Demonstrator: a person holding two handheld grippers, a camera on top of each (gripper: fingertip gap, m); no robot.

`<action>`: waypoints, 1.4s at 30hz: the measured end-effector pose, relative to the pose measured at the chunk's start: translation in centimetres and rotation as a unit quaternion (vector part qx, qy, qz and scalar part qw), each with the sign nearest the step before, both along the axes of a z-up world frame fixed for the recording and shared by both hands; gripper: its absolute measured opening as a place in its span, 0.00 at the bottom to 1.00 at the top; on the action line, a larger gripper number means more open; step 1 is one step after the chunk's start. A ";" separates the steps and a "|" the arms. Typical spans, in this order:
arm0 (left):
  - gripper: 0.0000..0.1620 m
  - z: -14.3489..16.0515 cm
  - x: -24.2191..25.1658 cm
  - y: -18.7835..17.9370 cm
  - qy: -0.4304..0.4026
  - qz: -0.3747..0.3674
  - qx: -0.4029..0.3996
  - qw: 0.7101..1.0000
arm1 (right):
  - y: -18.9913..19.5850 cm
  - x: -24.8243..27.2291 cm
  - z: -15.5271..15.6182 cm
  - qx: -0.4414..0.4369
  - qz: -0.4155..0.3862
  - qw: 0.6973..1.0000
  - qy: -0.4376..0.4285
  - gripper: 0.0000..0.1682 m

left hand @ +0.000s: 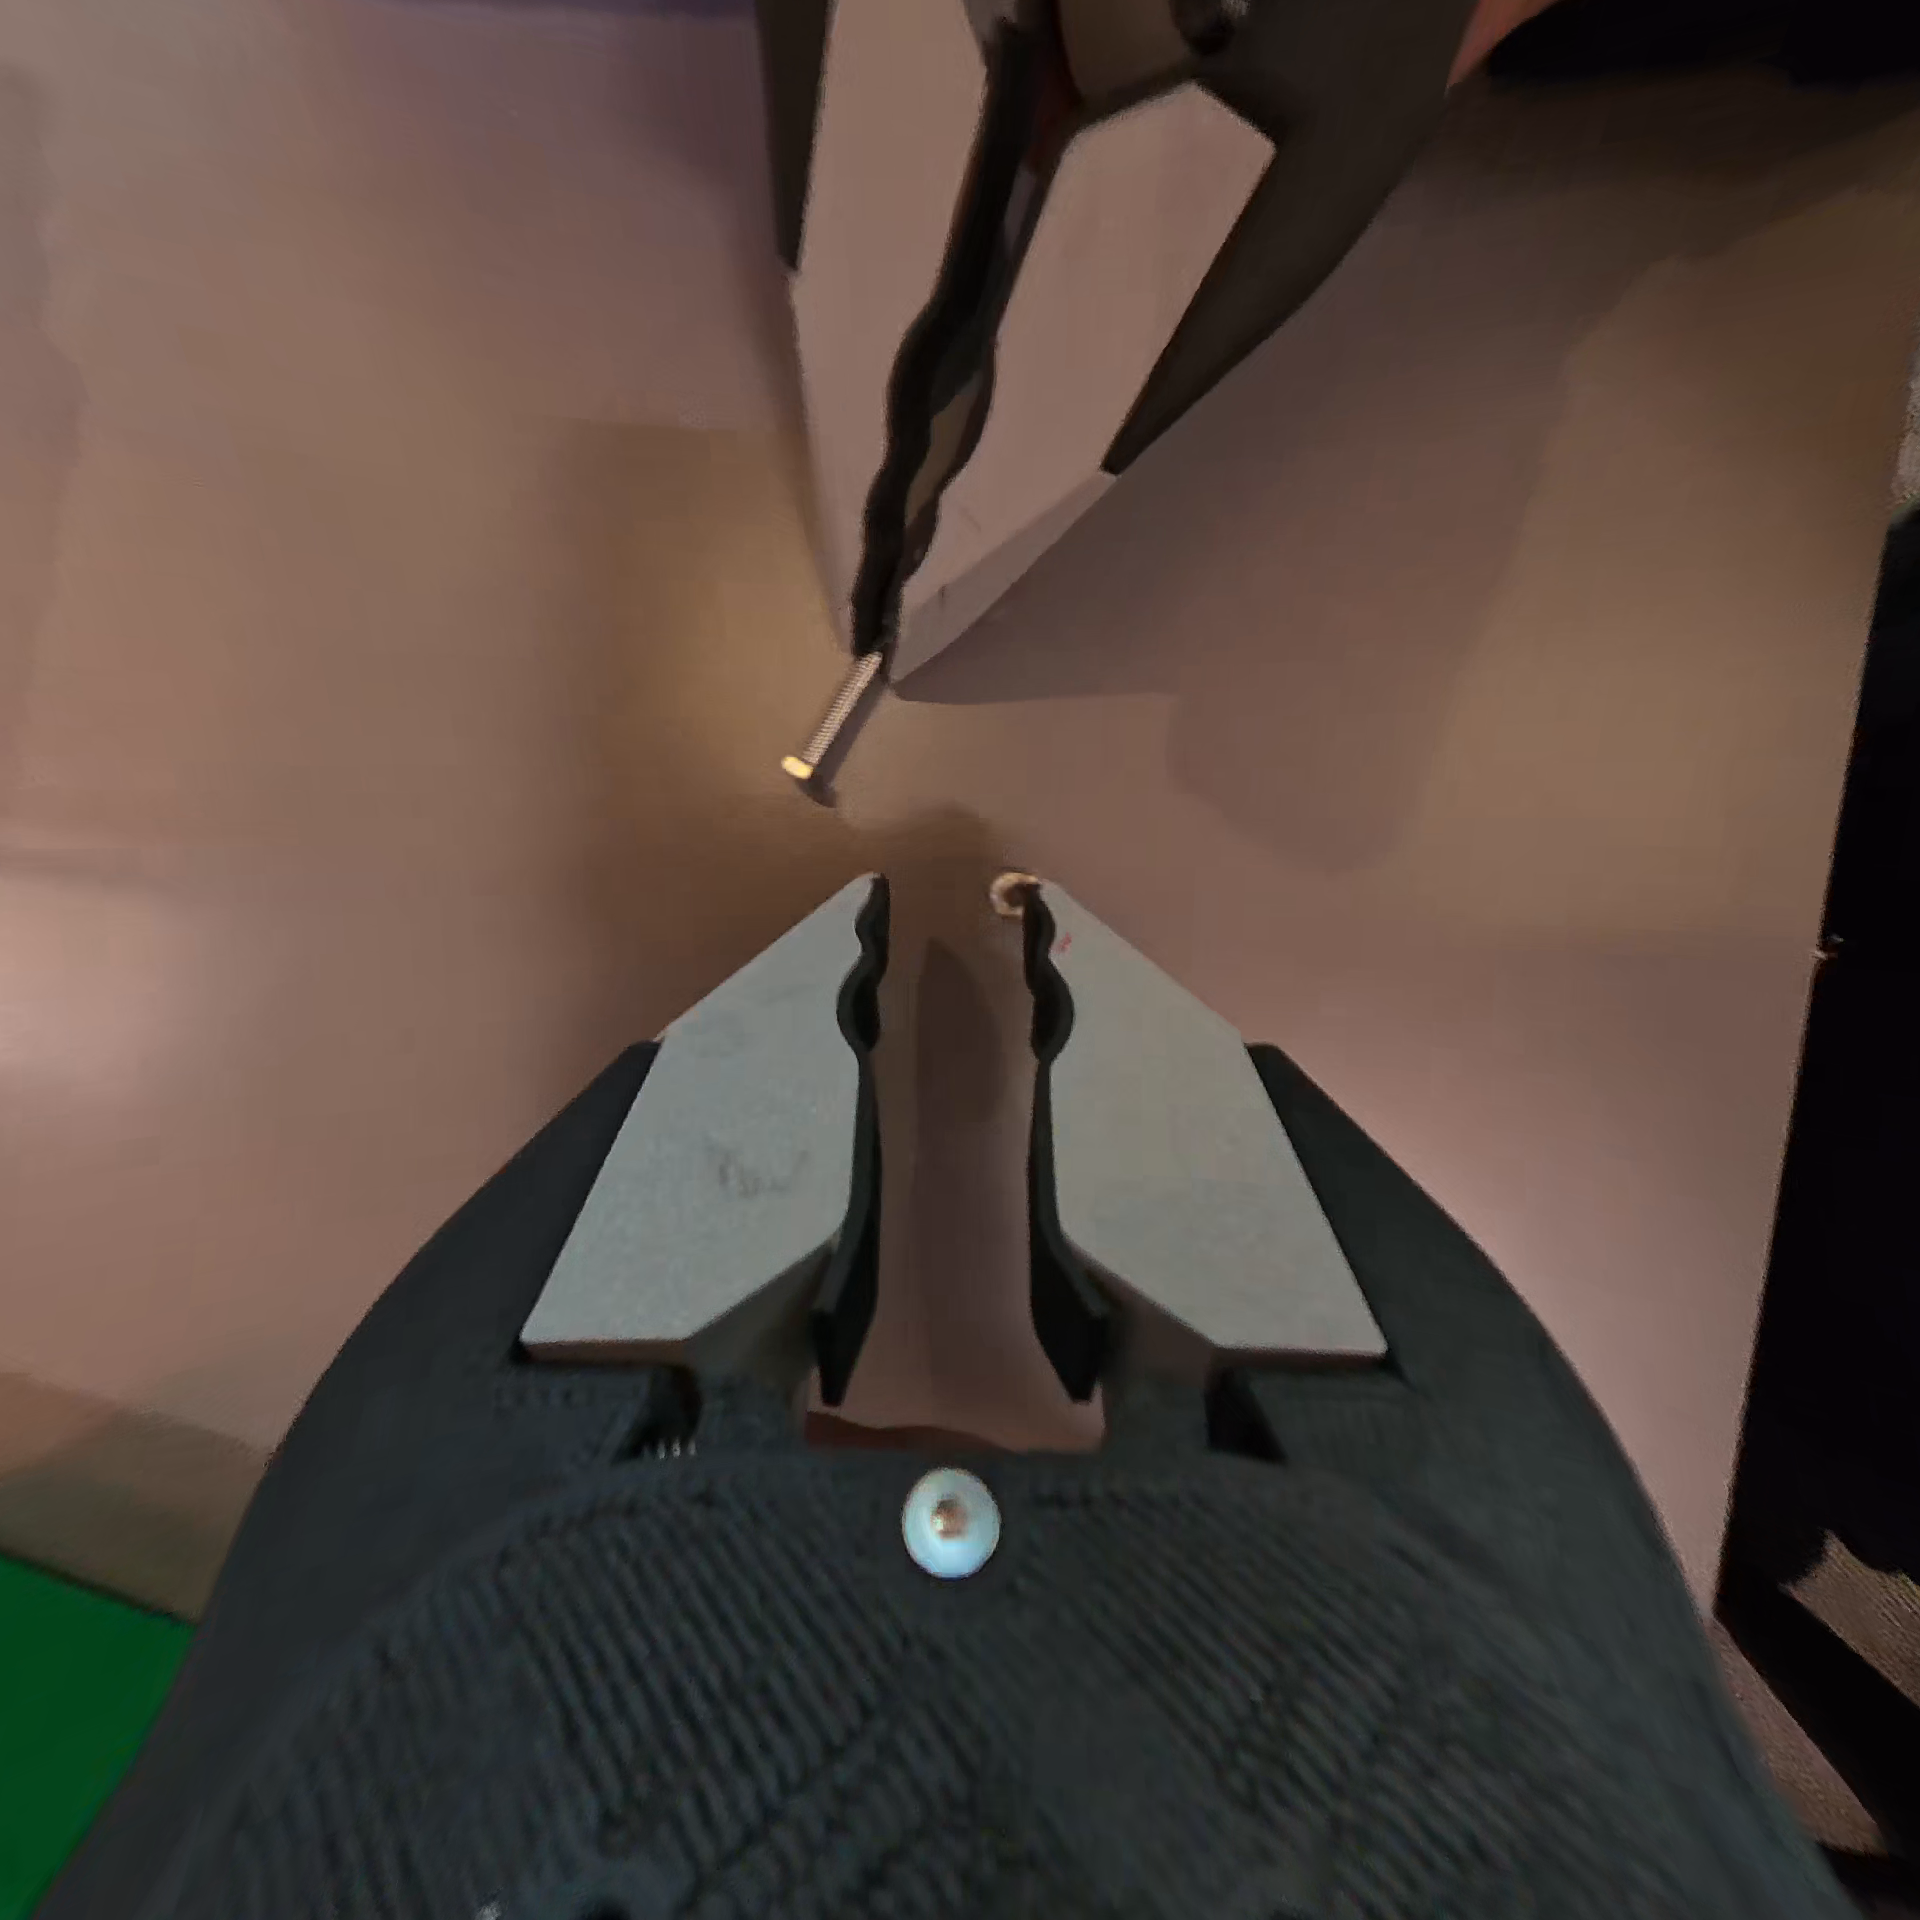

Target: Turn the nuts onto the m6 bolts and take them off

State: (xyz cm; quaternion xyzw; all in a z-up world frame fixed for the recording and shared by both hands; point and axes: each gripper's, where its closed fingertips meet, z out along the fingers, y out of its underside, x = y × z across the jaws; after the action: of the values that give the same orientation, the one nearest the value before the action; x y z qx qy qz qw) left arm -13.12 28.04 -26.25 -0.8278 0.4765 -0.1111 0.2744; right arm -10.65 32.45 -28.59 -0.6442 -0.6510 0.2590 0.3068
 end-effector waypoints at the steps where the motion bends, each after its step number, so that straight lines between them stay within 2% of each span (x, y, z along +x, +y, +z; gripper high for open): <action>1: 0.15 0.5 -0.2 0.5 -0.007 0.006 0.017 1.000 | 0.1 0.0 0.2 -0.002 0.000 1.000 0.001 0.01; 6: 0.19 0.8 0.3 3.0 -0.001 0.004 0.109 0.994 | -0.4 -0.3 2.2 -0.021 0.013 1.000 -0.003 0.01; 9: 0.19 0.3 1.2 3.7 0.001 -0.011 0.129 0.992 | -1.2 -0.6 3.2 -0.035 0.028 0.999 -0.023 0.01; 12: 0.04 -0.2 1.2 3.7 0.007 -0.021 0.136 0.990 | -1.5 -1.2 4.3 -0.050 0.031 0.998 -0.032 0.01; 15: 0.02 -0.1 1.3 3.7 -0.022 -0.017 0.142 0.990 | -1.2 -1.7 5.1 -0.038 0.034 0.998 -0.034 0.02; 19: 0.02 2.8 1.0 4.7 -0.152 0.043 0.147 0.976 | 0.5 -3.0 9.3 -0.029 -0.009 0.993 0.111 0.00; 22: 0.02 5.5 0.7 5.0 -0.269 0.075 0.124 0.952 | 1.7 -3.3 11.6 -0.072 -0.043 0.970 0.227 0.12; 24: 0.02 6.0 0.7 4.9 -0.306 0.083 0.105 0.943 | 1.2 -3.5 12.4 -0.130 -0.027 0.953 0.273 0.12; 27: 0.02 6.5 0.5 5.2 -0.317 0.095 0.118 0.936 | 0.3 -4.0 11.8 -0.190 -0.004 0.943 0.271 0.11; 28: 0.02 6.8 0.7 5.1 -0.327 0.093 0.116 0.933 | 0.3 -4.2 11.3 -0.189 -0.004 0.946 0.262 0.06; 30: 0.02 6.8 0.9 4.9 -0.336 0.096 0.104 0.931 | -0.2 -4.7 11.4 -0.188 0.004 0.946 0.263 0.01; 34: 0.02 6.4 0.6 5.1 -0.337 0.107 0.091 0.931 | -0.2 -5.3 11.0 -0.162 0.000 0.955 0.248 0.01; 42: 0.02 5.8 1.0 4.8 -0.346 0.097 0.063 0.931 | 0.2 -4.9 11.8 -0.168 -0.008 0.945 0.282 0.01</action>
State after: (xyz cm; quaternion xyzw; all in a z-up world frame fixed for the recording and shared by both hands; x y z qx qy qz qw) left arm -12.13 32.79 -20.45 -0.7613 0.2755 -0.3332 0.4832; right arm -15.56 32.62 -16.76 -0.5922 -0.4796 0.5330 0.3677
